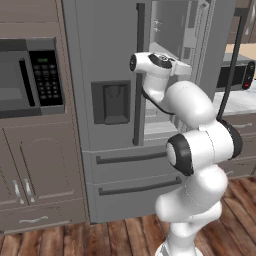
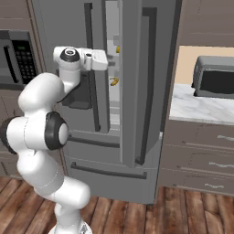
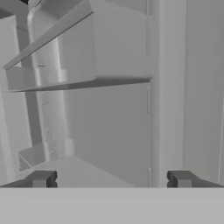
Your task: Take the lemon wedge from the fridge and place it on the plate with fish on the dining counter.
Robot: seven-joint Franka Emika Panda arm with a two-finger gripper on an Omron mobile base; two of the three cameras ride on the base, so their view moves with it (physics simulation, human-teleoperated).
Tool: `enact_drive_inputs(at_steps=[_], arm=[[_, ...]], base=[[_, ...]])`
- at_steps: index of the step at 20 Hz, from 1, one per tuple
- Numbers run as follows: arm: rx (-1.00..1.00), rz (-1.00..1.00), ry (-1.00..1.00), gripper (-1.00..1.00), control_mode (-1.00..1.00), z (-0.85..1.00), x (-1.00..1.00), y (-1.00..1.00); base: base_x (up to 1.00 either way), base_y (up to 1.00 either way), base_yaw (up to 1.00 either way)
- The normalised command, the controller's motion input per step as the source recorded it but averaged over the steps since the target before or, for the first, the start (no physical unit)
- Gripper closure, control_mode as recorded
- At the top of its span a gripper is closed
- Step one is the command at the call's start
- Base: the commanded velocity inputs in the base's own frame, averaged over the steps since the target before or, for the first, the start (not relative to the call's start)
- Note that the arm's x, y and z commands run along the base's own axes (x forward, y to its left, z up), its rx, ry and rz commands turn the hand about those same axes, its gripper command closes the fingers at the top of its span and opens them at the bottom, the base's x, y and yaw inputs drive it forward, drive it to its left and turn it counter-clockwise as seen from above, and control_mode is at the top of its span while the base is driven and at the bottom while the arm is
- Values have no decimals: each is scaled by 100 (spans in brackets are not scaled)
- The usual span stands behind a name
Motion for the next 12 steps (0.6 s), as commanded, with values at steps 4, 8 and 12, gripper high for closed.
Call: enact_drive_inputs(at_steps=[4, 8, 12], arm=[[0, 0, 2, -100, -100, -3, 49, -16], [0, -3, 0, -100, -100, 0, 23, -31], [0, -3, 0, -100, -100, 0, 6, -55]], base=[[0, 0, 0], [0, 0, 0], [0, 0, 0]])
